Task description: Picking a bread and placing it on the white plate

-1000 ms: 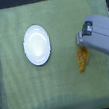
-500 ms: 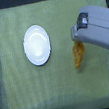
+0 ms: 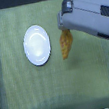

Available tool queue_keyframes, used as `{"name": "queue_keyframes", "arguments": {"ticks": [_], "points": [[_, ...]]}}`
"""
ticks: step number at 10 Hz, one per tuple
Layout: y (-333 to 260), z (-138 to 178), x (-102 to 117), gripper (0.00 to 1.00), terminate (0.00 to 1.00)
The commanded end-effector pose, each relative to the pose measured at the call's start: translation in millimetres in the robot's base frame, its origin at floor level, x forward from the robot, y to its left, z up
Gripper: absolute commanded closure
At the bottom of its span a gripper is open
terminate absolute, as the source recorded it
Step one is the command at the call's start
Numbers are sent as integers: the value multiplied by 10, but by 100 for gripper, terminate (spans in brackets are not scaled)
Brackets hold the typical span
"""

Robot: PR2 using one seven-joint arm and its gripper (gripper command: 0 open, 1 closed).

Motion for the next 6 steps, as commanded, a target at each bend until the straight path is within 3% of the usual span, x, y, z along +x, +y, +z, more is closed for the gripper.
{"name": "queue_keyframes", "arguments": {"ticks": [1,6], "points": [[1236,-55,396,100,0],[1935,-404,442,100,0]]}}
